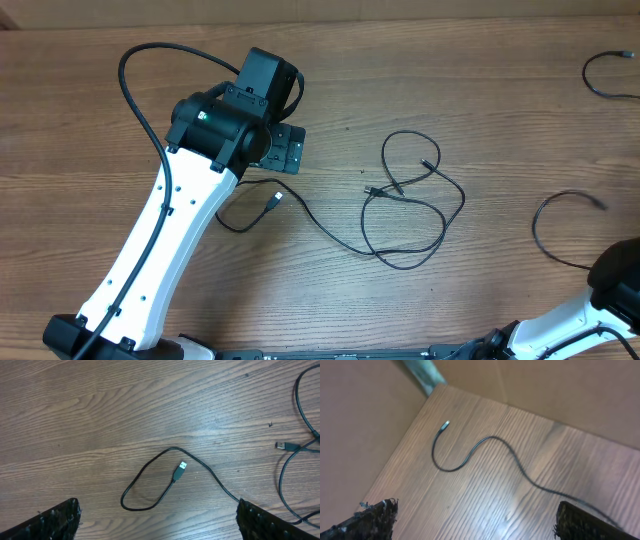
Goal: Untangle cables
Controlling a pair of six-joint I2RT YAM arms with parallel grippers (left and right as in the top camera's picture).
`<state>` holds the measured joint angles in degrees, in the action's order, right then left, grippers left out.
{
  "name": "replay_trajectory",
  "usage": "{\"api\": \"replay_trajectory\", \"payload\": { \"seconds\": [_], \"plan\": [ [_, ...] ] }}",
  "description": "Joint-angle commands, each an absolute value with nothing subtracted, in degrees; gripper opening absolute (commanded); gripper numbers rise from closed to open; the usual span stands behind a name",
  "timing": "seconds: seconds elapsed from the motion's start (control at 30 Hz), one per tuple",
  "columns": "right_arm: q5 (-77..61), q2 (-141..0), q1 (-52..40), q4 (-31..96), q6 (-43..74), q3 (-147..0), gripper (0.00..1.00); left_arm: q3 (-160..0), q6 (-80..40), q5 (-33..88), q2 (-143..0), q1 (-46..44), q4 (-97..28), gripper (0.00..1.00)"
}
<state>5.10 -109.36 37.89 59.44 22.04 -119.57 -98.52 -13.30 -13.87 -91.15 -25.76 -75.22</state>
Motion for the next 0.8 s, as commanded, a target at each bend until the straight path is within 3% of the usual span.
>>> {"api": "replay_trajectory", "payload": {
  "seconds": [0.0,0.27,0.47,0.77],
  "plan": [
    [-1.9,-109.6,38.0,61.0,22.0,-120.2,1.00,-99.1,-12.8,-13.6,-91.4,-25.5,-75.1,1.00],
    [-7.1,-109.6,37.6,71.5,19.9,-120.2,1.00,-99.1,-12.8,-13.6,-91.4,-25.5,-75.1,0.99],
    [-7.8,-110.1,33.3,87.0,16.1,-120.0,1.00,-99.1,-12.8,-13.6,-91.4,-25.5,-75.1,1.00],
    [0.8,-110.1,22.4,89.1,19.5,-113.4,1.00,-99.1,-12.8,-13.6,-91.4,-25.5,-75.1,1.00]
  ]
}}
